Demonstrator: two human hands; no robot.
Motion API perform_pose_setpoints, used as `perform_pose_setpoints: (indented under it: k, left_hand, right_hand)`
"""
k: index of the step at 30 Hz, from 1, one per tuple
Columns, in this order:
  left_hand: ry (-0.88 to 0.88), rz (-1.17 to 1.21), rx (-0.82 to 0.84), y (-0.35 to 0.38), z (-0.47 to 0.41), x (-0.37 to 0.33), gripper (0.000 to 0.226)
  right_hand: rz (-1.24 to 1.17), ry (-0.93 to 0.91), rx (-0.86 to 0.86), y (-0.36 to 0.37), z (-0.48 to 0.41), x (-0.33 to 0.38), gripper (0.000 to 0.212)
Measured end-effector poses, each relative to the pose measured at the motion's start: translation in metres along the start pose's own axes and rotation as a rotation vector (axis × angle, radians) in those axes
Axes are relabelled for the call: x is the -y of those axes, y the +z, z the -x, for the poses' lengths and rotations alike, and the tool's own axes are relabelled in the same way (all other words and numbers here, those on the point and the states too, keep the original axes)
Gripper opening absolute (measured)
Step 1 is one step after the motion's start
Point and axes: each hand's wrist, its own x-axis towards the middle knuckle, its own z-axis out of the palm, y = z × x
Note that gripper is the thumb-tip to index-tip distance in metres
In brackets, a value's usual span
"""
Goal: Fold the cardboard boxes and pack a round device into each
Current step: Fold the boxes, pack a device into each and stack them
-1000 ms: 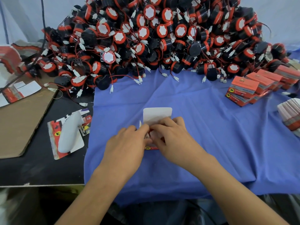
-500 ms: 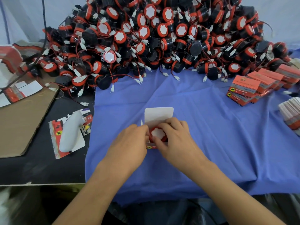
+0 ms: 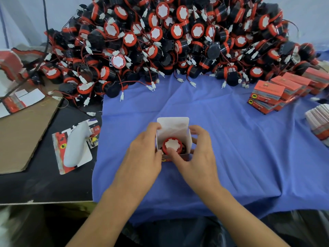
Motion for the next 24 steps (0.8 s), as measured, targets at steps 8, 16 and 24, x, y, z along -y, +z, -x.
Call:
perform_pose_setpoints:
  k: [8,16,24]
  left_hand:
    - [0.142,0.316,-0.226,0.032,0.009,0.024,0.017]
    - [0.014,0.51,-0.243,0.044,0.004,0.036,0.022]
    - [0.019,0.56,-0.091,0.037,-0.005,0.044,0.055]
  right_hand:
    - [-0.204,0.045,0.009,0.003,0.001,-0.01,0.035]
    - [-0.268,0.071,-0.002,0.002,-0.007,-0.022,0.022]
    - [-0.321,0.072,0.091,-0.003,-0.011,-0.022,0.048]
